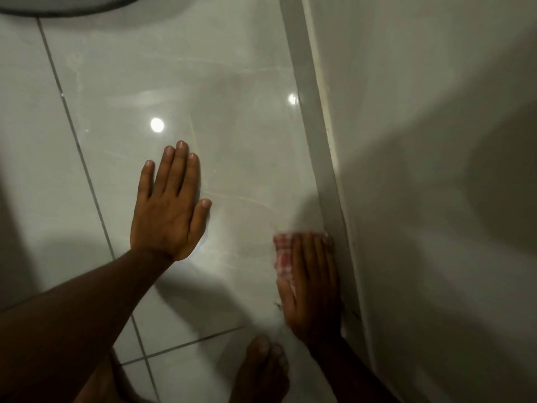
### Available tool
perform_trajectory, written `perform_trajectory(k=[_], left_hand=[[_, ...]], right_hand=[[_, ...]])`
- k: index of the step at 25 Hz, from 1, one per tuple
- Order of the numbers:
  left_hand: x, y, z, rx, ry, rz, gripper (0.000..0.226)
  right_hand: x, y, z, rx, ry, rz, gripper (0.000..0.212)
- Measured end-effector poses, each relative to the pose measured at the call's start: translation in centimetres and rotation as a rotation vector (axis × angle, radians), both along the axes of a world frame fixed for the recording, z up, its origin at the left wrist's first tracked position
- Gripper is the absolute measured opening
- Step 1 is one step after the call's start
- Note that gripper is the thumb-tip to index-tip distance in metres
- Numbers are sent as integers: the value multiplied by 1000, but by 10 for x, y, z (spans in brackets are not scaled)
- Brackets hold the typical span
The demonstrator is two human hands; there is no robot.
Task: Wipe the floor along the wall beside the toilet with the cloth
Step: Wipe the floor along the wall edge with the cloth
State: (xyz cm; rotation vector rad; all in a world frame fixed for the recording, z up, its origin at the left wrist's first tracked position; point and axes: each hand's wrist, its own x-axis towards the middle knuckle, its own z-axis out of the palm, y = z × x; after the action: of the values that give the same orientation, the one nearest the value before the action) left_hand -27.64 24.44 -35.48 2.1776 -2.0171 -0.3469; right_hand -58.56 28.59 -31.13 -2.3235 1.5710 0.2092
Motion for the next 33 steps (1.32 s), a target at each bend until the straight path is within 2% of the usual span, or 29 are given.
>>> perform_trajectory(k=[2, 4, 7, 11, 13, 16, 19, 22, 25, 30, 33], left_hand=[[0, 0, 0, 9, 4, 2, 78], [1, 0, -1, 20, 12, 8, 78], [0, -1, 0, 14, 24, 4, 79], [1, 1, 0, -1, 14, -1, 79], [1, 0, -1, 6, 1, -9, 79], [1, 0, 1, 24, 9, -11, 78], [4, -1, 11, 76, 13, -8, 77], [3, -6, 18, 178, 59, -13, 77], [2, 4, 61, 243, 115, 13, 79], [7, 9, 185, 285, 130, 107, 79], [20, -13, 264, 306, 106, 130, 79]], right_hand=[[-21, 31, -1, 26, 58, 9, 72], [-15, 26, -2, 23, 39, -25, 73], [22, -32, -5, -29, -46, -10, 68], [87, -131, -15, -105, -75, -84, 63], [100, -150, -20, -137, -79, -98, 65], [75, -126, -24, -132, -135, -69, 73], [34, -50, -21, -123, -91, -64, 60], [-16, 17, -24, -68, -85, -92, 62], [-29, 35, 12, 45, -193, -178, 52], [16, -17, 123, 195, -357, -439, 66], [60, -70, 199, 132, -398, -324, 74]])
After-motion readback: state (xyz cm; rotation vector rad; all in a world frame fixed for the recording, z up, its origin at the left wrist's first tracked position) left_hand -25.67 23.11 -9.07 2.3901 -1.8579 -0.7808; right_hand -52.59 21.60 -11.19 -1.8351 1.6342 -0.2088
